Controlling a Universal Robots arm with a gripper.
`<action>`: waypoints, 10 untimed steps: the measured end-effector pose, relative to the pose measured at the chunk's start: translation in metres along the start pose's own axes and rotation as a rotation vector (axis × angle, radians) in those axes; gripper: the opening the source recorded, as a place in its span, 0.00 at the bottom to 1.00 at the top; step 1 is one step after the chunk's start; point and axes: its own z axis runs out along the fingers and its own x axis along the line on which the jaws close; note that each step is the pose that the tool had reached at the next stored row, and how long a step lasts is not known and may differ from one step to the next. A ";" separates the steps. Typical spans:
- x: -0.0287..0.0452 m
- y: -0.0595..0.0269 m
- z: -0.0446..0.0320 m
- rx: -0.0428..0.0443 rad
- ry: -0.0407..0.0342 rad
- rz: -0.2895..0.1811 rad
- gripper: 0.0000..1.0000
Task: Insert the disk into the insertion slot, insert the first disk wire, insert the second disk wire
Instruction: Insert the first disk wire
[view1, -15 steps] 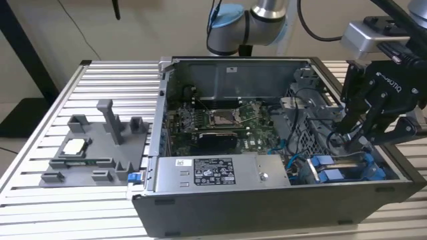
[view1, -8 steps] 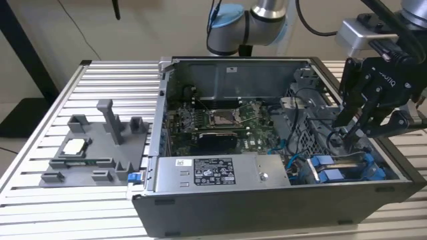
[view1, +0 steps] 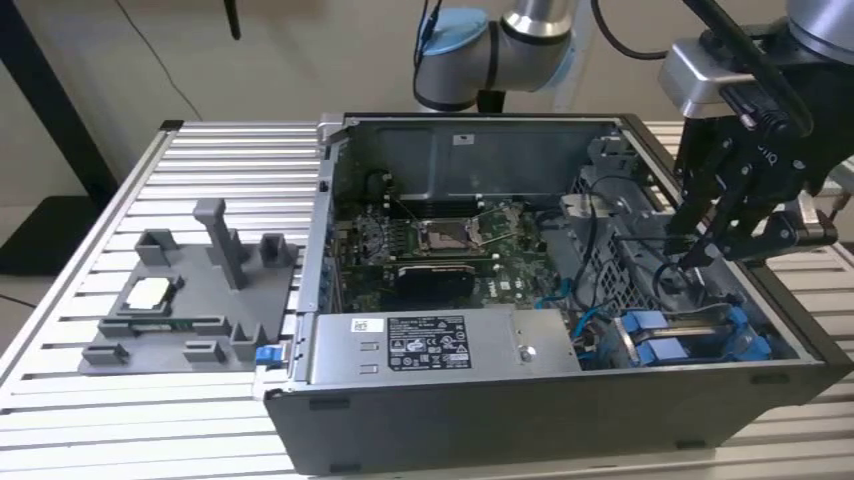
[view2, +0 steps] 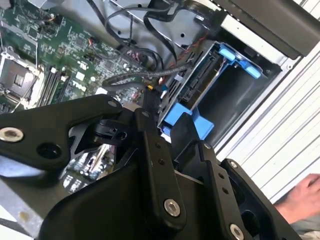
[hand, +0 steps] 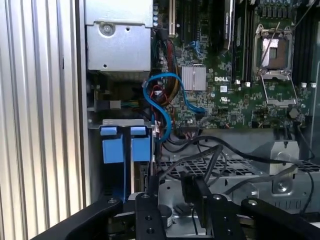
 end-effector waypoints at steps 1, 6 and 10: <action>0.0002 0.0001 0.0018 0.0016 0.0000 0.000 0.41; 0.0011 0.0051 0.0073 0.0028 -0.0030 0.005 0.41; 0.0012 0.0061 0.0088 0.0026 -0.0207 0.006 0.41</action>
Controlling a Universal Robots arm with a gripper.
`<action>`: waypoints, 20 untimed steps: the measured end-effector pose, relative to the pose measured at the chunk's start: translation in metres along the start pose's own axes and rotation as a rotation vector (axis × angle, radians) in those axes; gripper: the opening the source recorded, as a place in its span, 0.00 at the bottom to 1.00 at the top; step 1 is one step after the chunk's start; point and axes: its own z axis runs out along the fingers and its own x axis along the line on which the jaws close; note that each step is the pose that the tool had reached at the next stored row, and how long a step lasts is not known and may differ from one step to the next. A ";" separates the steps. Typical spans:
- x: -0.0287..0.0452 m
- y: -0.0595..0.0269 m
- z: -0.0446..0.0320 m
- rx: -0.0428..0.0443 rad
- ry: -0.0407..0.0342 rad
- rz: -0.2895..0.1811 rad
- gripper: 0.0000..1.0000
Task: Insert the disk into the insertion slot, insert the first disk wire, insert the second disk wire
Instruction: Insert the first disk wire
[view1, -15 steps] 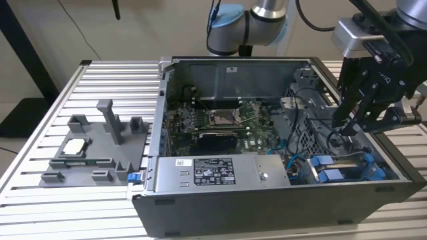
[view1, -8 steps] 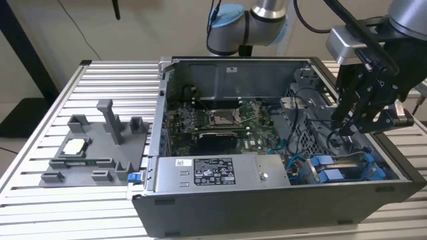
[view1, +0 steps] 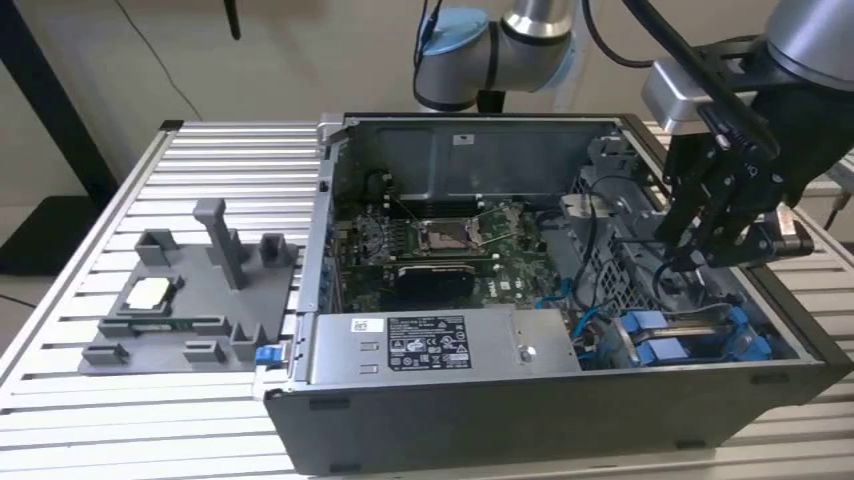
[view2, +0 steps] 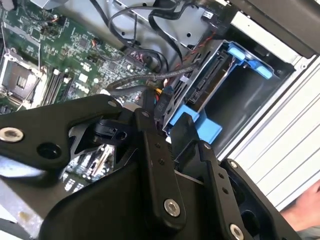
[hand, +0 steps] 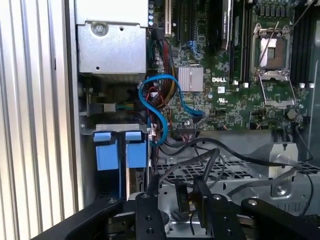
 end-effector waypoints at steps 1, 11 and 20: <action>0.0001 0.0001 0.0004 0.0001 -0.0012 0.000 0.41; 0.0003 0.0001 0.0012 0.0049 -0.0114 0.000 0.22; 0.0004 -0.0009 0.0020 0.0052 -0.0043 -0.001 0.19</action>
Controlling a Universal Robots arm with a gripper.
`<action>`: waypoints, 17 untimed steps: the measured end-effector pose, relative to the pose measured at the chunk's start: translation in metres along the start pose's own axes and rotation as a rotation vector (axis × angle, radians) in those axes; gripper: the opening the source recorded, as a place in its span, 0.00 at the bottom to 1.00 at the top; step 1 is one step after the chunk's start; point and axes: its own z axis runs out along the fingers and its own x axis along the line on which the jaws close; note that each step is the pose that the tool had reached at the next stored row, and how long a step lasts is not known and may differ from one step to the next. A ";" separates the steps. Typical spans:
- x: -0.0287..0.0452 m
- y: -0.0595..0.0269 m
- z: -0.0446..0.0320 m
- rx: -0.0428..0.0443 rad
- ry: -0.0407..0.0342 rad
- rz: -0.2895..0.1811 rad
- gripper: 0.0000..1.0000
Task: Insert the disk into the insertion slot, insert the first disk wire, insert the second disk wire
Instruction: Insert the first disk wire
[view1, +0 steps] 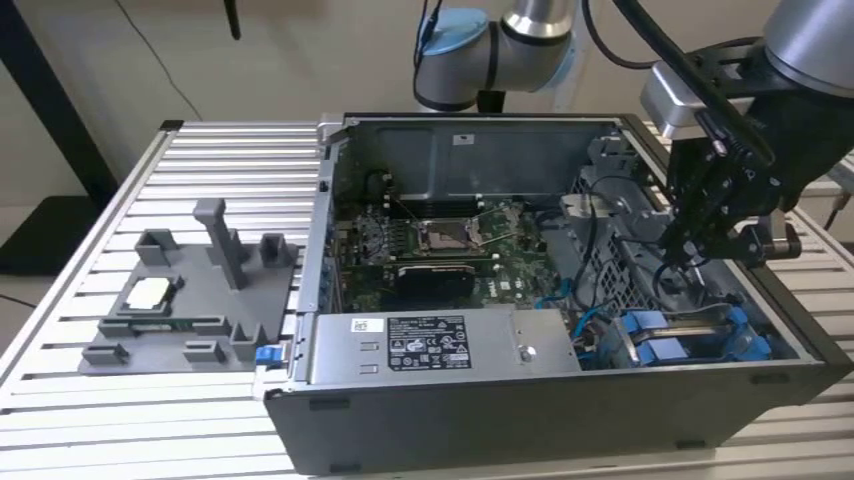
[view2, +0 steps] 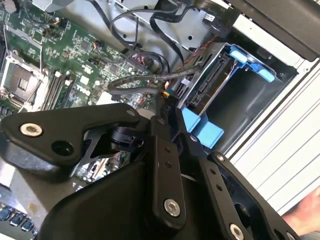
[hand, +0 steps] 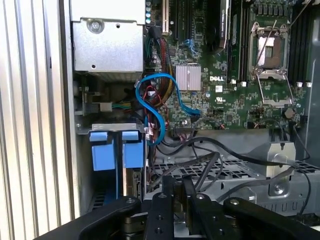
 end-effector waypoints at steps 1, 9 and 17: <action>0.0000 -0.0007 0.0002 0.0001 0.0062 0.000 0.19; 0.0005 -0.0179 0.0033 0.0009 0.0677 -0.004 0.19; 0.0032 -0.0290 0.0048 -0.0021 0.1031 -0.005 0.19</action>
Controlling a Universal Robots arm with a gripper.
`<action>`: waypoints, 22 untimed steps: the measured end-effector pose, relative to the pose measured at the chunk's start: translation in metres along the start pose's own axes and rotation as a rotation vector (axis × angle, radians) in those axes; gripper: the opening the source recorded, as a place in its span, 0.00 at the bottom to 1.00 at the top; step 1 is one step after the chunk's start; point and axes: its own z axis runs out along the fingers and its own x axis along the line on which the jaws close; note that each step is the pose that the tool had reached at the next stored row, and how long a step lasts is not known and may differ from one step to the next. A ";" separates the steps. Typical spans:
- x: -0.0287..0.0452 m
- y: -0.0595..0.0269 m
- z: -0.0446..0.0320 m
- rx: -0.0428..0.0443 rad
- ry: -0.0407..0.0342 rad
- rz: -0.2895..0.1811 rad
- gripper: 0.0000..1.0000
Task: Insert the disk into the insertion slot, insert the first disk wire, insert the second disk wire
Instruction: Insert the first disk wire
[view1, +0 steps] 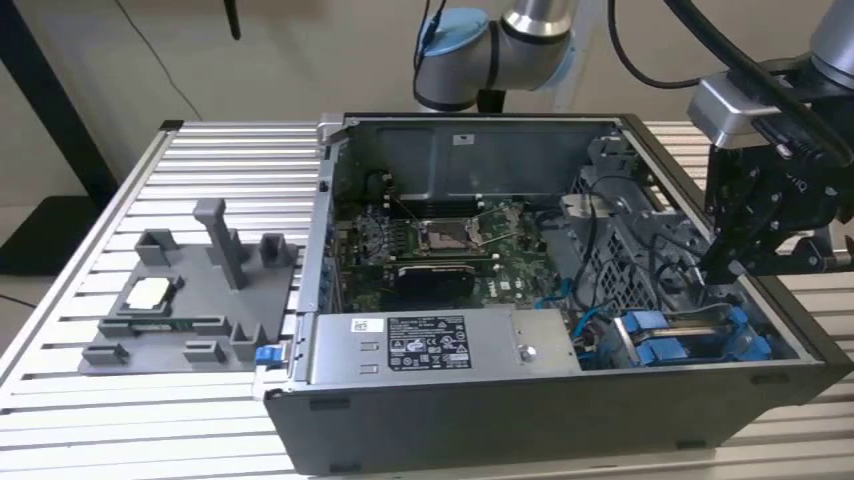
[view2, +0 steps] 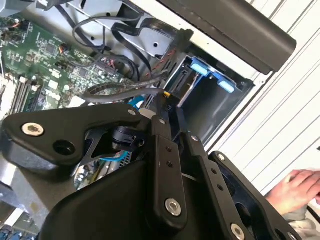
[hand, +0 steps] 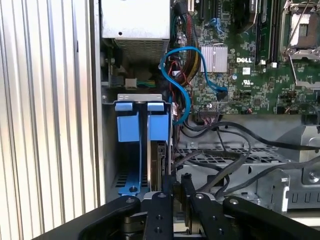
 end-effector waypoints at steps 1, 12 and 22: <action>0.0001 -0.0008 0.0002 -0.0065 0.0022 0.000 0.19; 0.0002 -0.0066 0.0030 -0.0590 0.0181 0.003 0.19; 0.0018 -0.0161 0.0186 -0.0695 0.0192 0.003 0.19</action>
